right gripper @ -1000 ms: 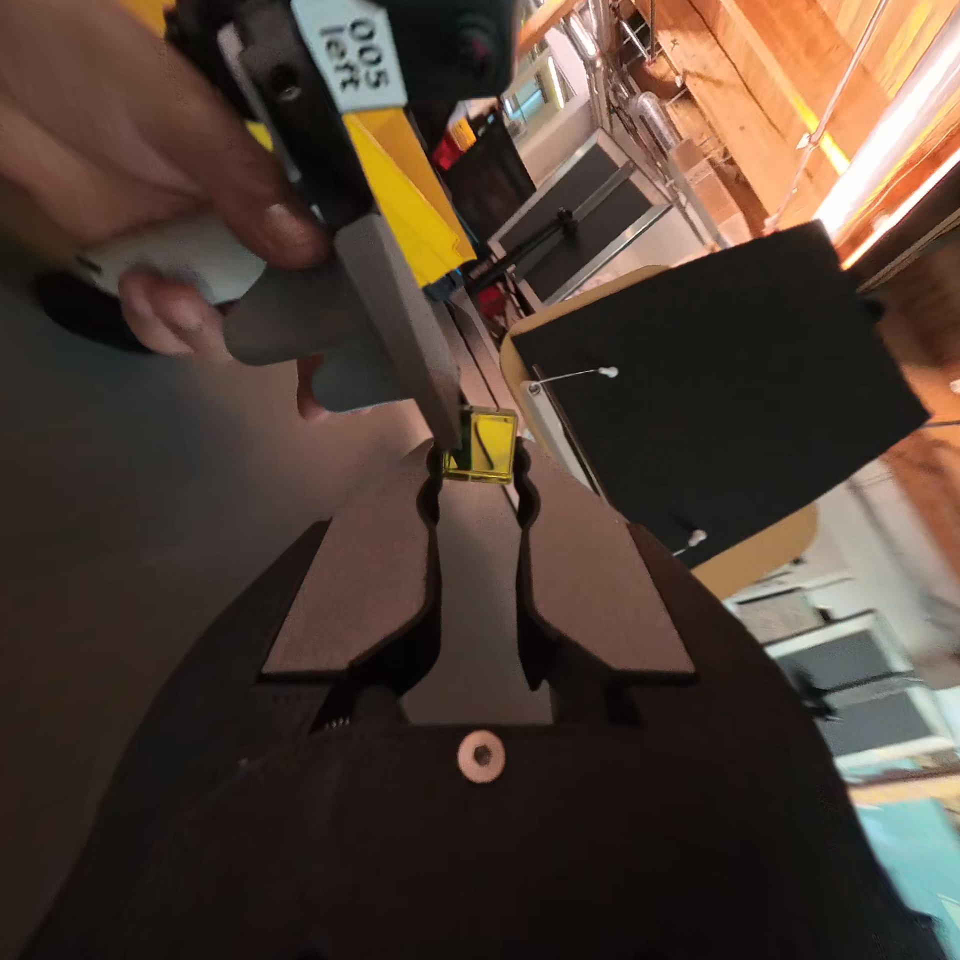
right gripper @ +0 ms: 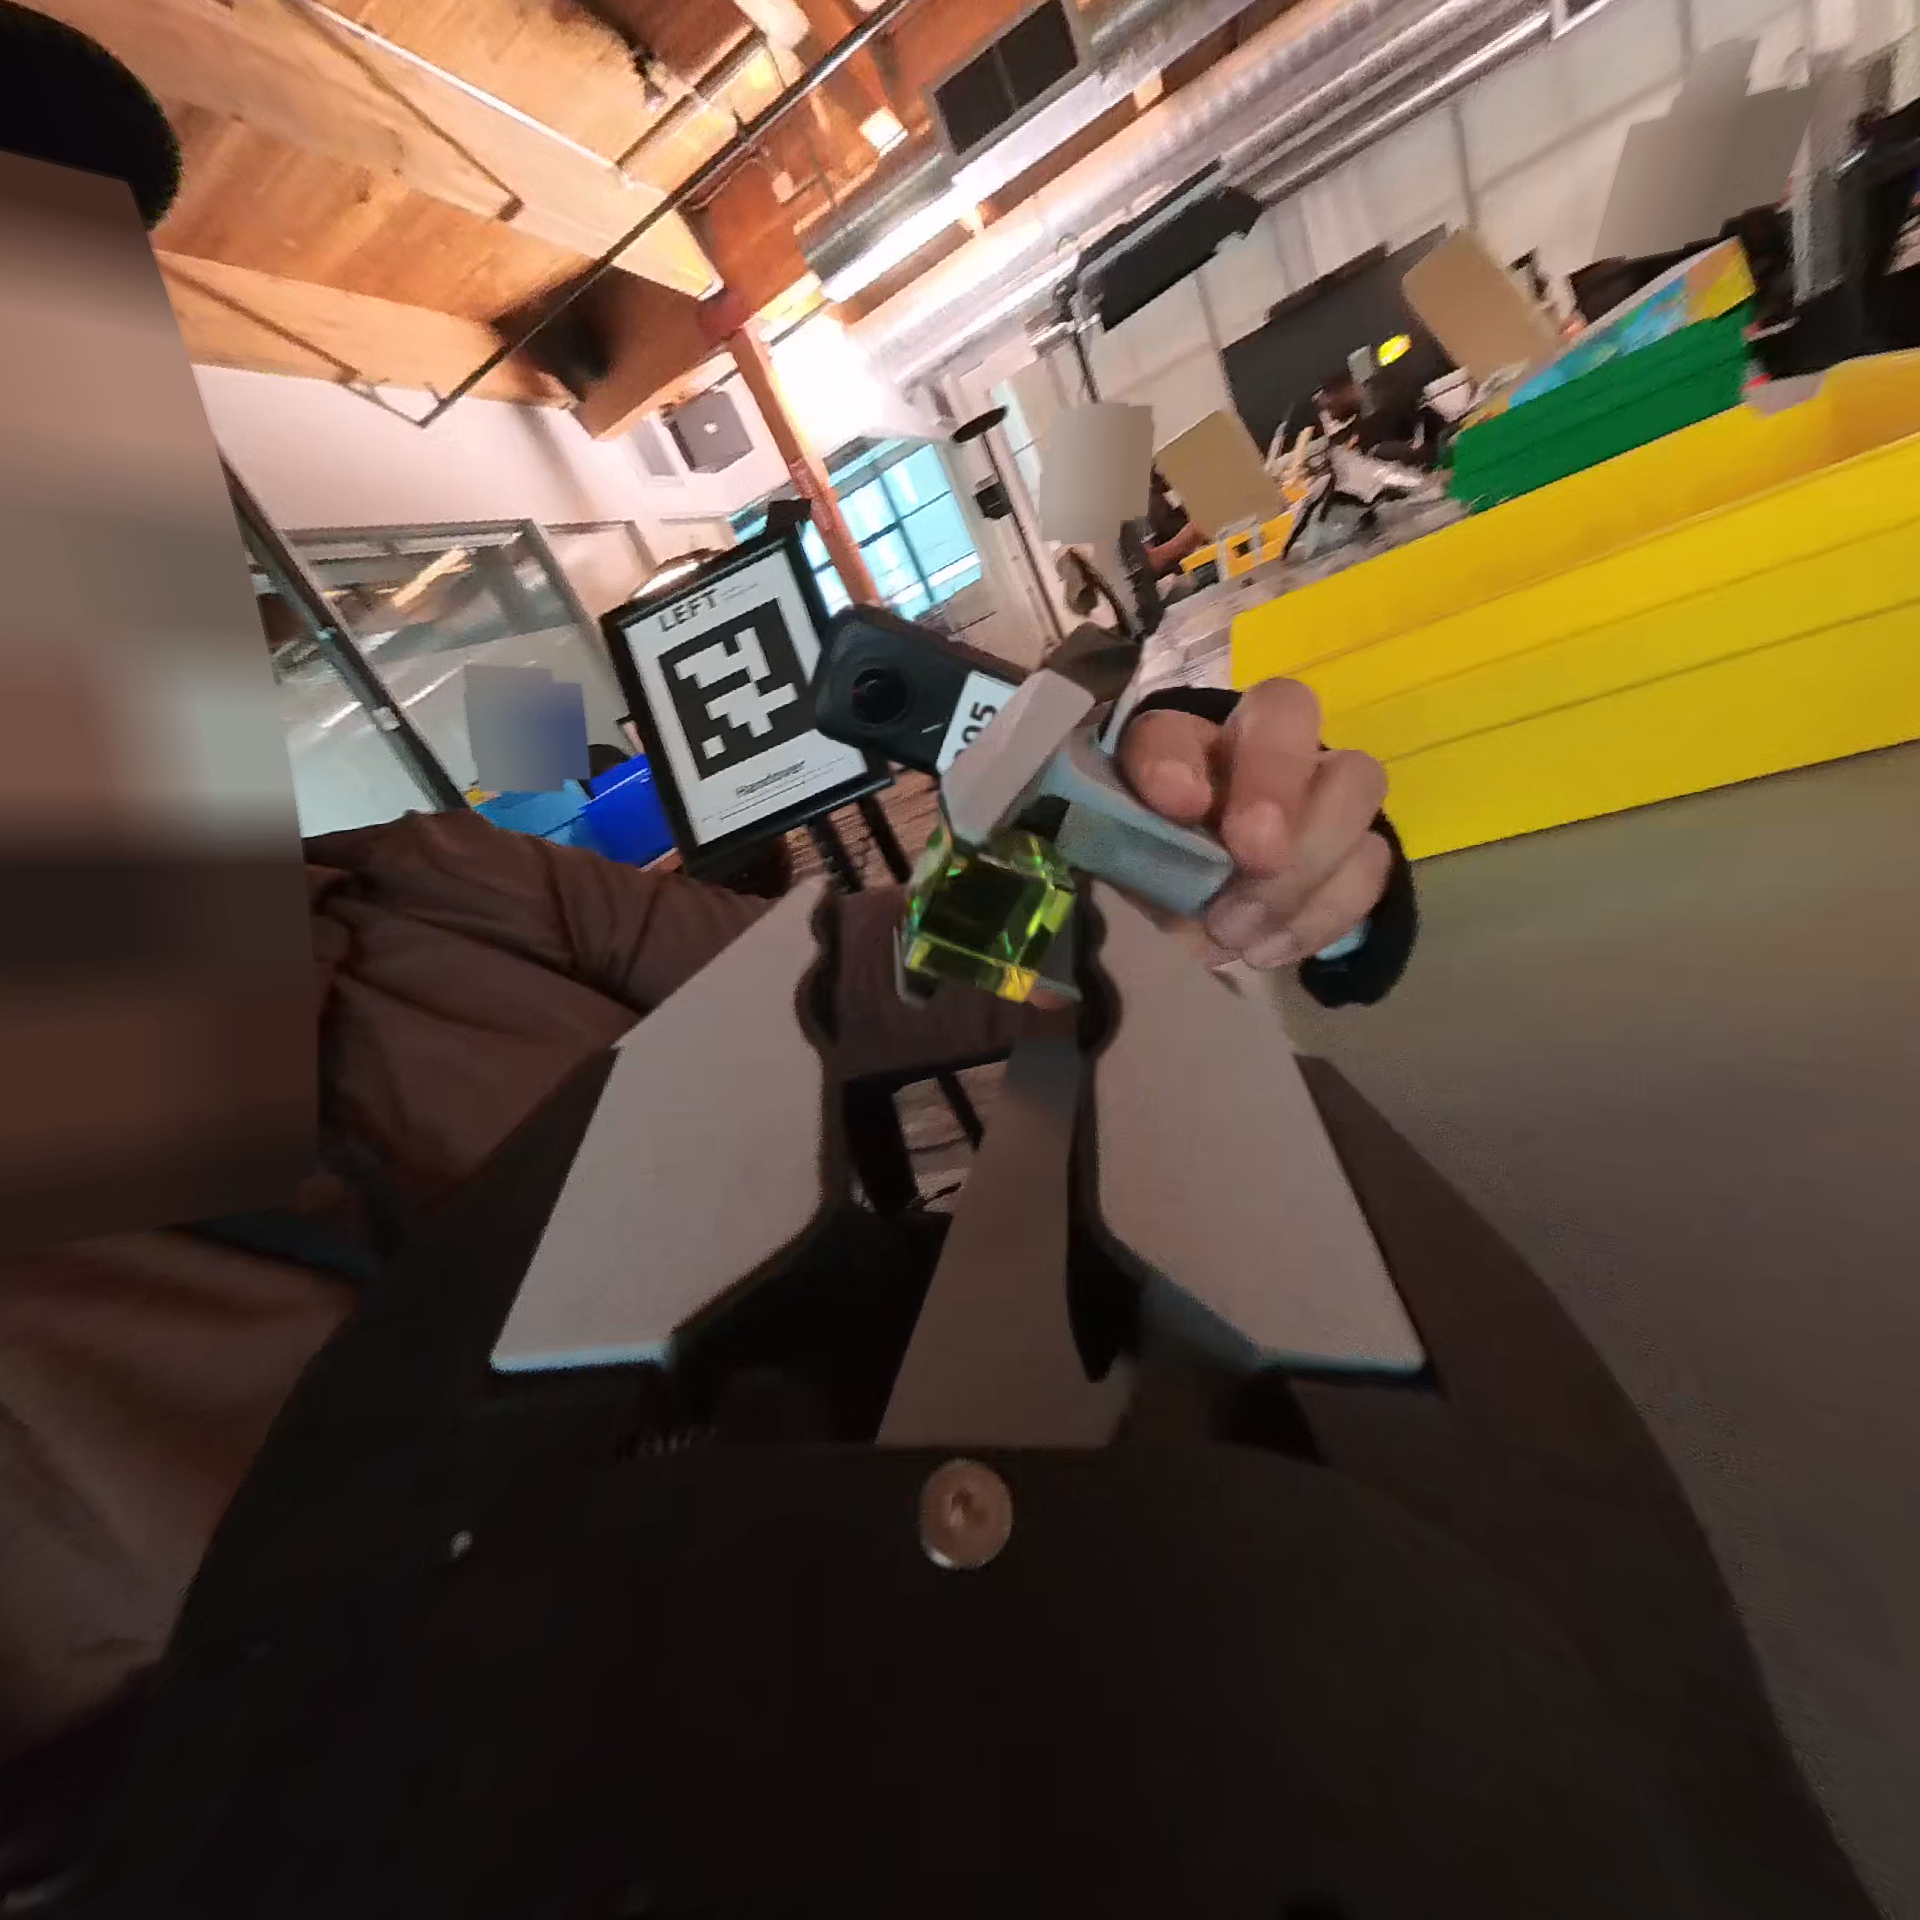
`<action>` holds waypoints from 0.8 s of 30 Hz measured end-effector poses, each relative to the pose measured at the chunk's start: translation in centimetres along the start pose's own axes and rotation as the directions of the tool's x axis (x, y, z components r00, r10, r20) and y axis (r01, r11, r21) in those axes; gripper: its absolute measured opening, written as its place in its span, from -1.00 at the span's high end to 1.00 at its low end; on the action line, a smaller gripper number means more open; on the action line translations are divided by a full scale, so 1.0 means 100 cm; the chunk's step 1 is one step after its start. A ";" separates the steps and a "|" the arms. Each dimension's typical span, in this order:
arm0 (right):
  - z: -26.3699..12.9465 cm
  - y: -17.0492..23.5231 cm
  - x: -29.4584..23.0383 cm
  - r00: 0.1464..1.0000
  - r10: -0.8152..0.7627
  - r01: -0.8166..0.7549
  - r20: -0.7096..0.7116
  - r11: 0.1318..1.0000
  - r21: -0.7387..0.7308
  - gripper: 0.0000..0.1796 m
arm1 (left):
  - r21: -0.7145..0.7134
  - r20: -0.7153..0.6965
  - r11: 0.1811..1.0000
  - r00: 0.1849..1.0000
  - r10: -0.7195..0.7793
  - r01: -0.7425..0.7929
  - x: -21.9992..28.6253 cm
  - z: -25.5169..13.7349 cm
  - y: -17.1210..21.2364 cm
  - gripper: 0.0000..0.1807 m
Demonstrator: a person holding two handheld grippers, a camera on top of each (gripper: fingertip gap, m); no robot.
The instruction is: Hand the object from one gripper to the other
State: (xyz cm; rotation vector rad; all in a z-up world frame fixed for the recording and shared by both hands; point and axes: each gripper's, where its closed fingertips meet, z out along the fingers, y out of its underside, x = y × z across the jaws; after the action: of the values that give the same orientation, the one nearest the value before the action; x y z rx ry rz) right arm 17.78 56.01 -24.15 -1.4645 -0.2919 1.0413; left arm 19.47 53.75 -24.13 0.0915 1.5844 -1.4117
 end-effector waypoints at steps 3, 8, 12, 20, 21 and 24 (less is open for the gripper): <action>-0.001 0.002 0.011 0.998 -0.001 0.000 -0.063 1.000 -0.021 0.70 | -0.043 0.011 0.999 1.000 0.021 -0.020 0.001 0.002 0.007 0.74; -0.016 -0.011 0.029 0.963 -0.123 0.127 -0.238 0.992 0.001 0.69 | -0.183 0.094 0.981 0.994 -0.048 0.064 -0.010 0.002 0.033 0.66; -0.037 -0.022 0.053 0.866 -0.199 0.223 -0.459 0.975 -0.003 0.71 | -0.256 0.169 0.965 0.986 -0.005 0.049 -0.023 -0.003 0.047 0.60; -0.044 -0.021 0.070 0.776 -0.229 0.243 -0.587 0.968 -0.056 0.72 | -0.426 0.211 0.905 0.972 0.100 -0.001 -0.028 -0.003 0.076 0.58; -0.042 -0.020 0.070 0.771 -0.239 0.249 -0.590 0.966 -0.066 0.72 | -0.431 0.218 0.902 0.969 0.115 -0.010 -0.029 -0.003 0.076 0.58; -0.037 -0.016 0.073 0.754 -0.268 0.258 -0.599 0.960 -0.105 0.72 | -0.439 0.221 0.899 0.968 0.120 -0.012 -0.029 -0.002 0.077 0.59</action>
State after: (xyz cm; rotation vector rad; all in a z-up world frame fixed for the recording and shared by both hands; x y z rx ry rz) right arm 25.16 59.10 -26.34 -1.6361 -0.0322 0.2968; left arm 25.61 57.90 -27.67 -0.2824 1.6324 -0.9450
